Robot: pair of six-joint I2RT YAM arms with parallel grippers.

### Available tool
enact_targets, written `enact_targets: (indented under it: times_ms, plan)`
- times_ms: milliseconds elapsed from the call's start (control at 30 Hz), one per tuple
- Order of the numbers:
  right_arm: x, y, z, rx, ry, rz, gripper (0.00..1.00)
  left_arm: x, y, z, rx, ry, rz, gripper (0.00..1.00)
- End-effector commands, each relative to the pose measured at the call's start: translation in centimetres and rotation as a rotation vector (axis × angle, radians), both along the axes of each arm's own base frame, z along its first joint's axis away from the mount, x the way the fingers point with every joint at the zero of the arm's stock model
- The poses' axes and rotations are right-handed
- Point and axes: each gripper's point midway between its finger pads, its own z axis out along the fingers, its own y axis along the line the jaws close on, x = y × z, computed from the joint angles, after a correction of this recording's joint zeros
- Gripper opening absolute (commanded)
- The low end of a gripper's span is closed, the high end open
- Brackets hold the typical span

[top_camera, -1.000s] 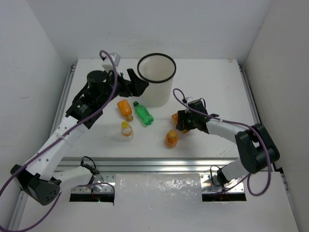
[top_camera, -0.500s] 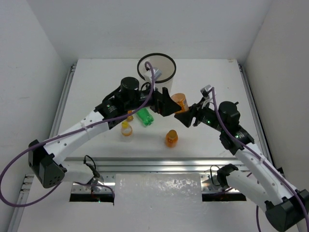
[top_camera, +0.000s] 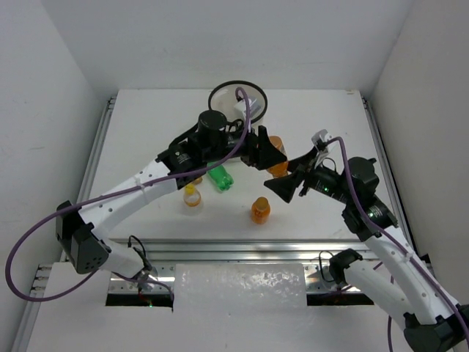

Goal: Put the plastic bottles in the bin

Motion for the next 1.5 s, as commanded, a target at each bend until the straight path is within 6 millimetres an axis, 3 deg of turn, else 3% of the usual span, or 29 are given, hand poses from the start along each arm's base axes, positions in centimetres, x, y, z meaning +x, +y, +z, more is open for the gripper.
enact_targets:
  times_ms: [0, 133, 167, 233, 267, 400, 433, 467, 500, 533, 567, 600, 667, 800, 833, 867, 933, 1000, 1033, 1067, 1100, 1133, 1167, 1200, 1233, 1300, 1333, 1367, 1467]
  plan:
    - [-0.3, -0.4, 1.8, 0.009, -0.075, -0.018, 0.97, 2.8, 1.1, 4.6, -0.058, -0.084, 0.165, 0.0]
    - [2.3, -3.7, -1.2, -0.097, 0.053, -0.277, 0.99, 7.3, 4.7, 5.5, 0.009, -0.094, 0.474, 0.0]
    - [3.7, -5.7, -2.0, -0.136, 0.089, -0.415, 0.99, 8.6, 6.1, 7.1, -0.003, -0.112, 0.545, 0.0]
    - [4.2, -7.1, -3.5, -0.188, 0.174, -0.507, 0.99, 11.3, 8.1, 6.7, 0.043, -0.116, 0.683, 0.0]
    - [4.3, -7.2, -3.9, -0.2, 0.19, -0.519, 0.99, 12.9, 9.9, 7.7, 0.049, -0.126, 0.747, 0.0]
    - [4.1, -5.8, -5.3, -0.216, 0.211, -0.43, 0.99, 18.5, 12.2, 6.9, 0.11, -0.118, 0.83, 0.0]
    - [4.1, -5.4, -5.8, -0.227, 0.224, -0.407, 0.99, 20.7, 11.9, 4.6, 0.159, -0.089, 0.837, 0.0]
    - [4.0, -5.2, -6.1, -0.235, 0.235, -0.39, 0.99, 21.9, 13.1, 5.9, 0.16, -0.089, 0.869, 0.12]
    - [4.0, -4.9, -6.1, -0.244, 0.238, -0.369, 0.99, 23.0, 13.2, 5.2, 0.185, -0.079, 0.873, 0.21]
    - [3.7, -4.1, -6.6, -0.254, 0.257, -0.313, 0.99, 24.7, 13.1, 4.1, 0.213, -0.064, 0.867, 0.49]
    - [3.5, -3.7, -6.9, -0.261, 0.264, -0.289, 0.99, 25.4, 13.0, 3.7, 0.224, -0.059, 0.866, 0.64]
    - [3.2, -3.2, -7.1, -0.264, 0.267, -0.258, 0.99, 26.3, 12.6, 1.8, 0.26, -0.031, 0.852, 0.74]
    - [2.7, -2.4, -8.6, -0.302, 0.285, -0.221, 0.99, 26.7, 12.3, 2.6, 0.245, -0.041, 0.84, 0.9]
    - [1.8, -0.7, -11.0, -0.364, 0.294, -0.179, 0.99, 25.3, 12.3, 4.6, 0.194, -0.066, 0.809, 0.94]
    - [1.3, 0.0, -11.8, -0.391, 0.288, -0.166, 0.99, 24.8, 12.4, 3.6, 0.211, -0.051, 0.802, 0.95]
    - [1.3, 0.3, -13.2, -0.428, 0.305, -0.164, 0.99, 23.7, 12.9, 5.3, 0.184, -0.075, 0.799, 0.96]
    - [1.3, 0.7, -14.7, -0.484, 0.291, -0.176, 0.99, 22.4, 13.5, 4.5, 0.204, -0.056, 0.793, 0.97]
    - [1.5, 1.0, -16.5, -0.539, 0.301, -0.191, 0.98, 19.8, 14.8, 6.5, 0.171, -0.071, 0.803, 0.97]
    - [1.3, 1.3, -17.2, -0.563, 0.3, -0.187, 0.97, 18.9, 15.2, 3.9, 0.207, -0.036, 0.797, 0.97]
    - [1.5, 1.1, -17.8, -0.587, 0.3, -0.21, 0.94, 17.9, 15.5, 3.6, 0.203, -0.036, 0.792, 0.97]
    - [1.6, 1.4, -18.8, -0.608, 0.311, -0.206, 0.92, 15.6, 16.6, 6.3, 0.139, -0.08, 0.798, 0.97]
    - [1.5, 1.7, -19.3, -0.624, 0.311, -0.202, 0.9, 14.5, 16.9, 3.7, 0.177, -0.046, 0.79, 0.97]
    - [1.7, 1.5, -20.0, -0.645, 0.309, -0.218, 0.87, 12.3, 18.0, 5.3, 0.135, -0.072, 0.793, 0.97]
    - [1.9, 1.7, -20.9, -0.661, 0.313, -0.218, 0.72, 11.3, 18.3, 5.0, 0.132, -0.071, 0.79, 0.97]
    - [2.0, 1.7, -21.2, -0.671, 0.311, -0.224, 0.62, 10.2, 18.7, 2.5, 0.166, -0.04, 0.78, 0.97]
    - [2.1, 1.8, -21.5, -0.678, 0.307, -0.235, 0.38, 7.3, 20.2, 3.0, 0.144, -0.062, 0.784, 0.97]
    - [2.0, 1.8, -21.4, -0.675, 0.304, -0.238, 0.3, 6.5, 21.0, 0.9, 0.182, -0.044, 0.793, 0.97]
    - [2.0, 1.9, -21.0, -0.661, 0.298, -0.237, 0.23, 5.0, 22.1, 1.7, 0.163, -0.069, 0.811, 0.97]
    - [2.0, 2.1, -17.6, -0.595, 0.252, -0.255, 0.17, 3.0, 25.6, -1.0, 0.217, -0.045, 0.924, 0.98]
